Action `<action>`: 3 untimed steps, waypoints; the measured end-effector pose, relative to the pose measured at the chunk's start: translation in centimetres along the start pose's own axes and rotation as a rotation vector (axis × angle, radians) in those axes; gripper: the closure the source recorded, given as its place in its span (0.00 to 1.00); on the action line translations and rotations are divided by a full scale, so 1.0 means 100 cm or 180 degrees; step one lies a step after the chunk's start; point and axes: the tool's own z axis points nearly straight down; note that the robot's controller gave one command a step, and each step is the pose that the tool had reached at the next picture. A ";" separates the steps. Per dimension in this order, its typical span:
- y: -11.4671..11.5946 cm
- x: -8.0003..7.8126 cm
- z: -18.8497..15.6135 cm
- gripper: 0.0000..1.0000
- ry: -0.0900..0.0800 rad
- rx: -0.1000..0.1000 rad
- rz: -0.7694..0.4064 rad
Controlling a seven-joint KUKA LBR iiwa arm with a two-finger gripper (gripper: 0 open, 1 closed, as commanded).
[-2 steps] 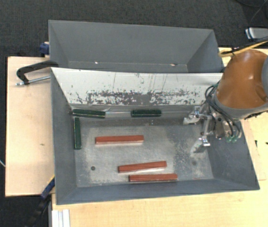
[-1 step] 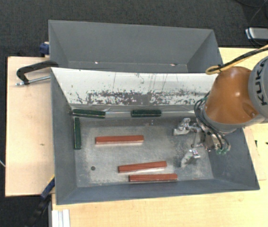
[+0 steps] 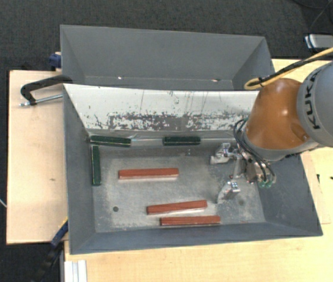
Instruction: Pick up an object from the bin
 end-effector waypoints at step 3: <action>0.092 0.000 0.008 0.00 -0.0045 -0.0006 0.0100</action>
Offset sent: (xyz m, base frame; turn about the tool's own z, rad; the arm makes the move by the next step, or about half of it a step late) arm -0.0090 0.0912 -0.0123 0.0306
